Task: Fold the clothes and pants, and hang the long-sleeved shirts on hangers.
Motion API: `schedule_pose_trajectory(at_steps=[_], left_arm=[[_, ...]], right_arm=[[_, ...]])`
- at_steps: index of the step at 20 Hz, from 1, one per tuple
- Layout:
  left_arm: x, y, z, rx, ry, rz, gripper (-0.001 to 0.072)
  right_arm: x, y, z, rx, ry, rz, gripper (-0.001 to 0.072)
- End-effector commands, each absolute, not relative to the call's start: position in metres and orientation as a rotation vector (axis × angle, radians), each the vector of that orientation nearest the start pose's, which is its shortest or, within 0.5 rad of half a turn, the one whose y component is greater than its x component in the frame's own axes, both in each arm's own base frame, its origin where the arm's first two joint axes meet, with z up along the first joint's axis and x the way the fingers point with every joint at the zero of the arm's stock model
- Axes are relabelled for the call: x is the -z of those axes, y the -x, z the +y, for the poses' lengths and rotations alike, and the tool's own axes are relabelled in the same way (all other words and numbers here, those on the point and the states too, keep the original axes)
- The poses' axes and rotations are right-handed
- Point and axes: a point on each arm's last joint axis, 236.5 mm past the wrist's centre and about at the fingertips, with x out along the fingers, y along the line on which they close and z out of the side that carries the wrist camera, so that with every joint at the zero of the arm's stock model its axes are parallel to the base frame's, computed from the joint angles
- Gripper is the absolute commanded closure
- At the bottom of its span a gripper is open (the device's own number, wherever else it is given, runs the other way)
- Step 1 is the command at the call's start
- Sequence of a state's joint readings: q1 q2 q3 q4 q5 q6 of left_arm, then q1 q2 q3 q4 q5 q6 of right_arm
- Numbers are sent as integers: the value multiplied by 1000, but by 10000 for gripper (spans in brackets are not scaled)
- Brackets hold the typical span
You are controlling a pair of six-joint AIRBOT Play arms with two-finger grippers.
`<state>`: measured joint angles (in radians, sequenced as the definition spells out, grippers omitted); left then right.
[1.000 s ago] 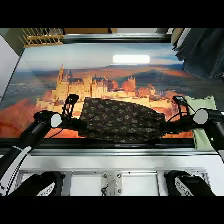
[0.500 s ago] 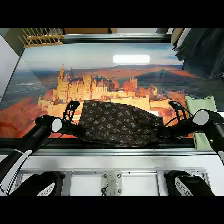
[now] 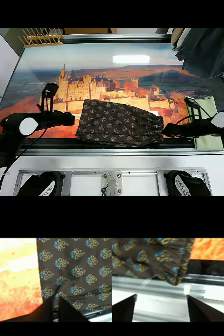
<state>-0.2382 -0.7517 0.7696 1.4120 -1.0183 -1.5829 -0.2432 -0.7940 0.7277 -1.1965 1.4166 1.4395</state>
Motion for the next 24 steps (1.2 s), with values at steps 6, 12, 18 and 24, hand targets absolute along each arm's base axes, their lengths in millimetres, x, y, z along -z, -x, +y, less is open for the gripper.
schedule_pose_trajectory(at_steps=[6, 12, 18, 24], left_arm=[[-63, -262, -142, 411, 121, 988, 700], [-32, -257, -161, 452, 78, 1095, 700], [-16, -251, -163, 448, 69, 1168, 700], [-16, -251, -164, 439, 84, 1170, 700]], right_arm=[[17, -238, -15, -39, -690, 1210, 1], [45, -251, 4, -235, -785, 1251, -1], [83, -258, 16, -348, -879, 1303, 1], [100, -267, 40, -418, -910, 1324, 5]])
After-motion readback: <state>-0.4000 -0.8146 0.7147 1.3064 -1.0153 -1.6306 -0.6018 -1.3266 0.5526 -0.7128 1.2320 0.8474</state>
